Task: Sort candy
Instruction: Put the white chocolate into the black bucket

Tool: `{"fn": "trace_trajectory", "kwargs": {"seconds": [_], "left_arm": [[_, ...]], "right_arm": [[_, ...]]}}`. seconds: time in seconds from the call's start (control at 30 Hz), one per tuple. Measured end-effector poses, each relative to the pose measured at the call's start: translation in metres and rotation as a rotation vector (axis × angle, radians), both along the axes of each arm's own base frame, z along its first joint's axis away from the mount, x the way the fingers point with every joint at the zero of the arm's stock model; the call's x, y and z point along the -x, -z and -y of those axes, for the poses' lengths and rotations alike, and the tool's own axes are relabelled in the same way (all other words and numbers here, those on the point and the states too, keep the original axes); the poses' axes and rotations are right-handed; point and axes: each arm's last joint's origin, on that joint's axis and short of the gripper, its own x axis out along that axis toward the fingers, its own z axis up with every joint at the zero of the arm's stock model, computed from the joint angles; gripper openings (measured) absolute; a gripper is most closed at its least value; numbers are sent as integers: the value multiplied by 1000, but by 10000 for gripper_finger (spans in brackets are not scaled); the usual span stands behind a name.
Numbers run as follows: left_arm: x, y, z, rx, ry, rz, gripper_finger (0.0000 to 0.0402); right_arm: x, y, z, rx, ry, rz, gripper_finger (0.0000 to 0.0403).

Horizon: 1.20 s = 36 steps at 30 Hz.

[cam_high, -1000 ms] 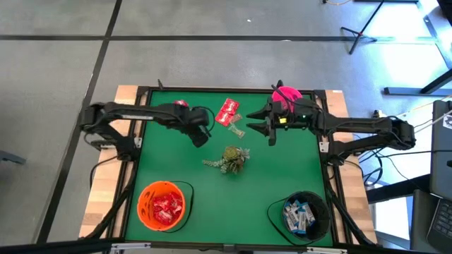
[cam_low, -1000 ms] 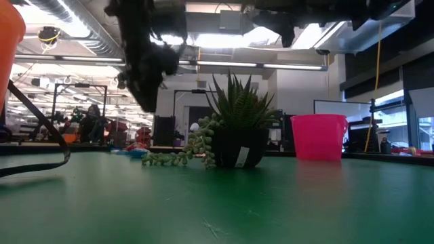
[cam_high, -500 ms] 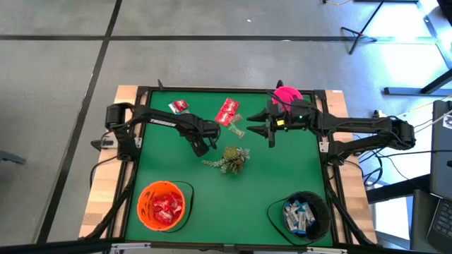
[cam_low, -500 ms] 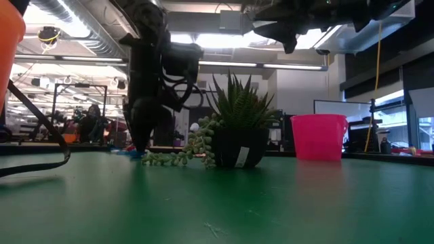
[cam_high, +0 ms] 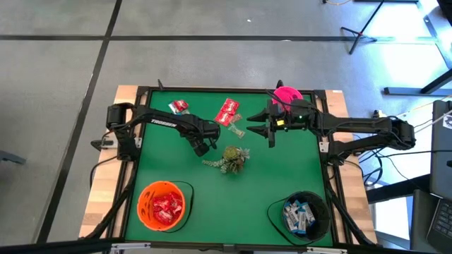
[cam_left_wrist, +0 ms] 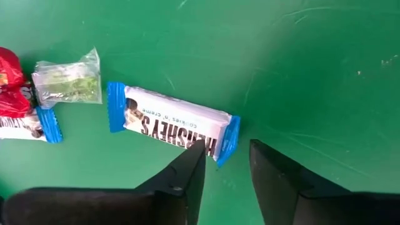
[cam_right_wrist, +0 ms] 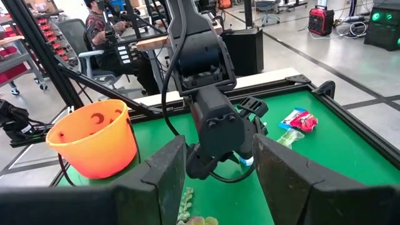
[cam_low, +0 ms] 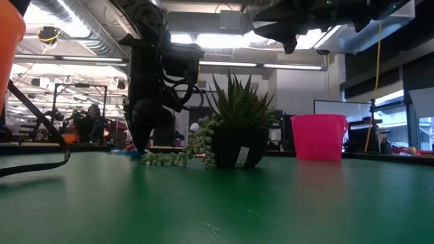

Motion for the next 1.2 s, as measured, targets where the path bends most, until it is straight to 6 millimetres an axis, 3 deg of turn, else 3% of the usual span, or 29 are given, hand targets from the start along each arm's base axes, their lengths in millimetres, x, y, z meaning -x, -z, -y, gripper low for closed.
{"fn": "trace_trajectory", "kwargs": {"seconds": [0.6,1.0,1.2], "left_arm": [[-3,0,-1,-10,-5,28,82],[-3,1,-1,-9,-1,23,164],[-5,22,-5,26,-21,-46,176]], "right_arm": [[0,0,0,-1,1,0,184],[0,0,0,-2,1,1,184],[0,0,0,-1,11,2,184]]}}
